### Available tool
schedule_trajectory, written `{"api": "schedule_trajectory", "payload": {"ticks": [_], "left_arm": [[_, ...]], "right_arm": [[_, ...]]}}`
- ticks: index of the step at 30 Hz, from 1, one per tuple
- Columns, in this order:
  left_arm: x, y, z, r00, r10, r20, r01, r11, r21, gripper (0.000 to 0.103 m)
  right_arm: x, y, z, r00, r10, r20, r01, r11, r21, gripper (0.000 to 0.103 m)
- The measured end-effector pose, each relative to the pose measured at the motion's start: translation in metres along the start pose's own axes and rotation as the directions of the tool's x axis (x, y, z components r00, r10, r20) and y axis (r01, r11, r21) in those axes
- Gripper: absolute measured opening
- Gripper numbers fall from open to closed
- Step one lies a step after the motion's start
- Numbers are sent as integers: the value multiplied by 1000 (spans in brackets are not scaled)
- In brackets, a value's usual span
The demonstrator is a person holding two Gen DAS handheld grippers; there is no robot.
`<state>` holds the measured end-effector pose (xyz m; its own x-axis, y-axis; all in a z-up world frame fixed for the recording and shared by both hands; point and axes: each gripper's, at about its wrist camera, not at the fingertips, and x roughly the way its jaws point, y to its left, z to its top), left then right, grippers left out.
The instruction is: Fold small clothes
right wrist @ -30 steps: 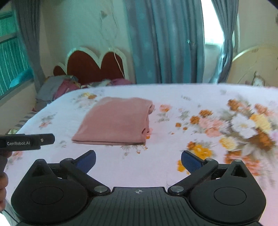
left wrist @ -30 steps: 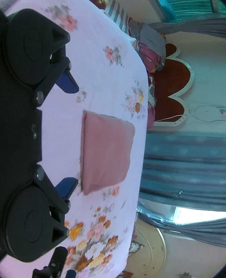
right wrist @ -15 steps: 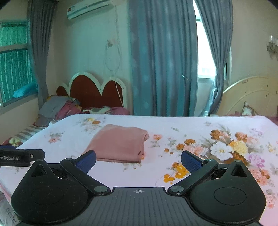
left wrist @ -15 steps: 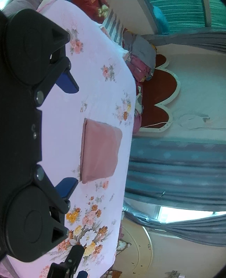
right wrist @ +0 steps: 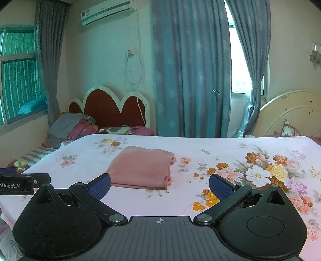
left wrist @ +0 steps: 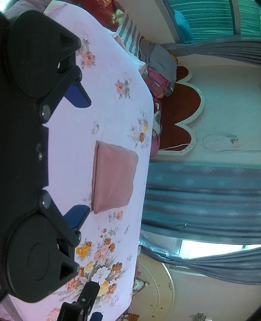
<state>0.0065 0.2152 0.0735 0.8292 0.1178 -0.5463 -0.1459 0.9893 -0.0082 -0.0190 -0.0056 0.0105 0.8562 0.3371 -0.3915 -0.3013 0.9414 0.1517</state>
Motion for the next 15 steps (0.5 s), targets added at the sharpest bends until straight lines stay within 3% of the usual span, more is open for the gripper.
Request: {"api": "schedule_trajectory", "payload": {"ticks": [15], "left_arm": [[2, -2, 3, 1000, 3, 7, -3, 1000, 15, 103]], "right_arm": [[1, 0, 0, 1000, 4, -5, -4, 1000, -2, 103]]}}
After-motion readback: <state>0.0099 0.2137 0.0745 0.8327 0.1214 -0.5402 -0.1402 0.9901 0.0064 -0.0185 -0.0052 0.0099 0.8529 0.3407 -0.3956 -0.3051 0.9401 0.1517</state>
